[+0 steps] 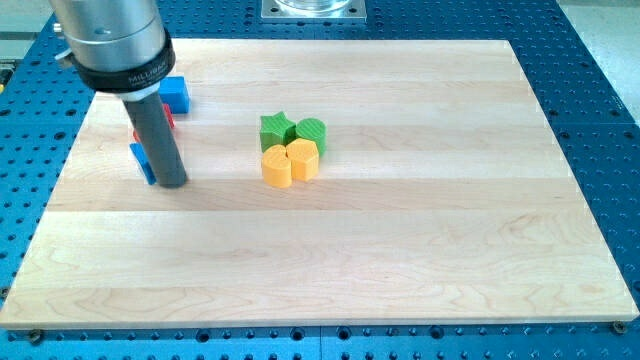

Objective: Separate the yellow blocks

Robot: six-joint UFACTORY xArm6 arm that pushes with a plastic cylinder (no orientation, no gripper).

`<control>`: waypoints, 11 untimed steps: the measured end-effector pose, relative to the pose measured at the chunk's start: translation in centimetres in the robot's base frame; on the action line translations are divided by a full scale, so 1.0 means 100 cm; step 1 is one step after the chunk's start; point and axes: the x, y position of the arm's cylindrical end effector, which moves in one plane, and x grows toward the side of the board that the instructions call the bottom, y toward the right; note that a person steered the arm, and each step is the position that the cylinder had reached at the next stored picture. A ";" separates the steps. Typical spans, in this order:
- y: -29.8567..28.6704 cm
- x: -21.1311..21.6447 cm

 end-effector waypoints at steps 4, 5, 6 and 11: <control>0.126 -0.027; 0.091 -0.024; 0.092 0.005; 0.037 -0.003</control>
